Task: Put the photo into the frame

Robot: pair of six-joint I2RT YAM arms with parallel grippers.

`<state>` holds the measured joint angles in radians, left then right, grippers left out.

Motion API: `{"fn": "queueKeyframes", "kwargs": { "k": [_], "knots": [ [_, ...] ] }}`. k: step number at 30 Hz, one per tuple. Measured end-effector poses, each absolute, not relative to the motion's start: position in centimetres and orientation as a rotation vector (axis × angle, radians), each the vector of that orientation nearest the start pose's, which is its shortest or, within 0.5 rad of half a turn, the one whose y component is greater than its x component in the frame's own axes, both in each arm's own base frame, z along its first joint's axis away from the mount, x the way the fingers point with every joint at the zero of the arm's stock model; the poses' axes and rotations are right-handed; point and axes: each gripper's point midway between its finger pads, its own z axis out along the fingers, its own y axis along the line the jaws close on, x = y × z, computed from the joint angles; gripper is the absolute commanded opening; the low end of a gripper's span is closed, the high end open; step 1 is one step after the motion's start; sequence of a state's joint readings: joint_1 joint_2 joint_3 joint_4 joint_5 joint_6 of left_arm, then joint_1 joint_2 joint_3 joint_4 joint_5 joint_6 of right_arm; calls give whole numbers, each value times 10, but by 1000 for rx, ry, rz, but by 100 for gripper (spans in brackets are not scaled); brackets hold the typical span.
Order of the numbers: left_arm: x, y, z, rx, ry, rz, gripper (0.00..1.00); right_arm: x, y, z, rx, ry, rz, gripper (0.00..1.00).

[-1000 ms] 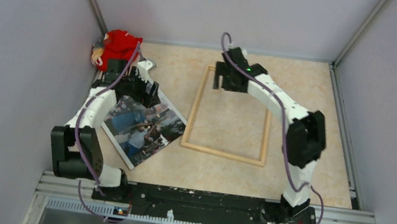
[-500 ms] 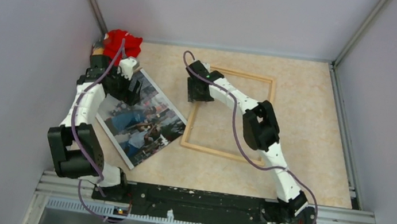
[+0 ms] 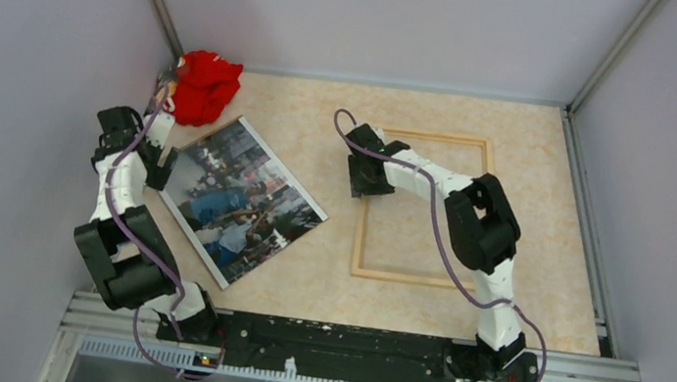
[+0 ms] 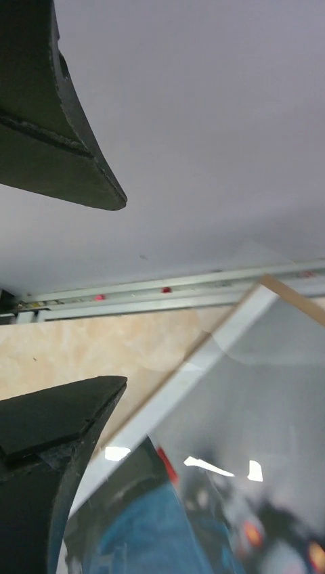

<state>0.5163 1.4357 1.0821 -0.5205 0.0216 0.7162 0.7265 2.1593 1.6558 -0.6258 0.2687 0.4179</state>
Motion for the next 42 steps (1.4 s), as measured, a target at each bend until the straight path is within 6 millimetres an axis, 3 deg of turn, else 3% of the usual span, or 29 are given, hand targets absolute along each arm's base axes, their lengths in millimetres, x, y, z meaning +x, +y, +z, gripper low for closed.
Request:
{"fn": "queueKeyframes", "kwargs": {
  "k": [7,11,15,20,25,28,32,37,42],
  "knots": [
    [269,239,100,254,2606,753,98,378,294,39,-346,2634,44,72],
    [251,254,83,255,2641,874,98,393,318,76,-347,2570,157,75],
    [246,264,72,232,2650,933,98,397,342,113,-351,2508,311,78],
    [251,262,55,224,2655,905,98,400,379,137,-376,2457,518,78],
    [269,259,47,204,2639,883,99,417,419,126,-390,2434,670,79],
    [287,256,47,214,2606,890,98,419,434,97,-390,2470,728,79],
    [311,251,48,220,2564,920,98,407,438,50,-380,2570,763,79],
    [333,242,49,237,2522,971,99,398,446,46,-369,2542,864,79],
    [358,218,50,296,2481,993,99,369,437,47,-361,2523,935,79]
  ]
}}
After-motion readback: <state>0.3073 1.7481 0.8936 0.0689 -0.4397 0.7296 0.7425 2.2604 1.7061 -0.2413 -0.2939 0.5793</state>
